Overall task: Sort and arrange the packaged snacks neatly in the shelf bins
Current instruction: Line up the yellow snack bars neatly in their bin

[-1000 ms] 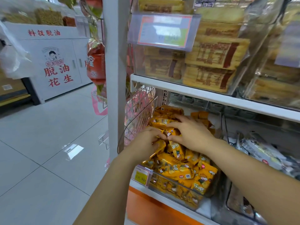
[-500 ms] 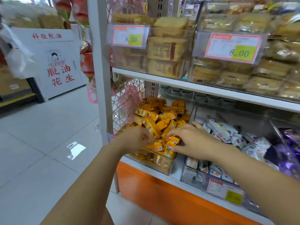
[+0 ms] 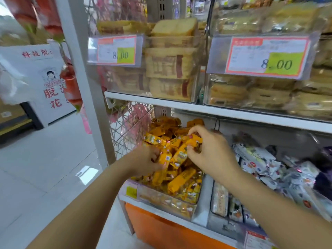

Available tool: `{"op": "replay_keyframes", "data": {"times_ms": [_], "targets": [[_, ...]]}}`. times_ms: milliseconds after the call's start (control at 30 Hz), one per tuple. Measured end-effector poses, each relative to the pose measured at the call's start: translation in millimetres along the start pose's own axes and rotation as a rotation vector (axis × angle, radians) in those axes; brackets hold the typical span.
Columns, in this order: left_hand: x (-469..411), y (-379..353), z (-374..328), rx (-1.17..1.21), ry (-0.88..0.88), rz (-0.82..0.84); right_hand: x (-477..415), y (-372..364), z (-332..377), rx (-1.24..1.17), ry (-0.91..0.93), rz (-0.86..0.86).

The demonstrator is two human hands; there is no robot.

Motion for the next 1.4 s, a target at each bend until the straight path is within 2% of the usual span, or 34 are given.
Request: {"op": "replay_keyframes", "data": {"times_ms": [100, 167, 300, 367, 500, 567, 633, 767, 867, 1000, 1133, 1300, 1400], "targets": [[-4.1, 18.6, 0.6, 0.301, 0.007, -0.202, -8.5, -4.9, -0.3, -0.029, -0.046, -0.100], [-11.0, 24.4, -2.6, 0.432, 0.004, -0.301, -13.0, -8.8, -4.7, 0.042, -0.067, -0.154], [-31.6, 24.6, -8.7, 0.344, 0.032, -0.472, -21.1, -18.2, -14.8, 0.363, -0.098, -0.242], [-40.5, 30.7, -10.5, 0.375, 0.042, -0.516, -28.2, -17.8, -18.4, 0.461, -0.136, -0.256], [-54.1, 42.6, -12.0, 0.359, 0.056, -0.429, -37.3, -22.2, -18.7, 0.568, -0.232, 0.035], [-57.5, 42.6, -10.3, 0.255, 0.059, -0.316, -36.6, -22.0, -8.1, 0.567, -0.255, 0.085], [-57.5, 42.3, -4.3, 0.224, 0.035, -0.252, -34.2, -20.5, 6.9, 0.460, -0.252, 0.108], [-42.1, 46.9, 9.5, 0.284, -0.085, -0.196, -31.2, -33.6, 37.2, 0.311, -0.115, 0.173], [-20.6, 50.5, 19.8, 0.310, -0.172, -0.053, -29.6, -62.7, 51.5, 0.223, -0.048, 0.389], [4.7, 44.6, 39.1, 0.099, -0.241, 0.109, -26.5, -96.1, 58.9, 0.342, 0.022, 0.582], [21.5, 31.3, 52.3, -0.049, -0.251, 0.100, -24.9, -105.3, 55.7, 0.571, 0.064, 0.619], [17.3, 24.1, 55.8, -0.053, -0.200, 0.070, -36.9, -87.2, 34.3, 0.493, -0.100, 0.597], [5.3, 17.0, 49.3, -0.087, -0.178, 0.086, -36.8, -78.8, 32.0, 0.404, -0.121, 0.495]]}}
Point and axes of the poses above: each hand's wrist, its own x-axis away from the middle knuckle, its own y-axis out of the back of the hand, z = x × y, the point moved 2 cm from there along -x, towards the middle knuckle, and after that the axes turned 2 degrees about x, right-handed, at the moved point
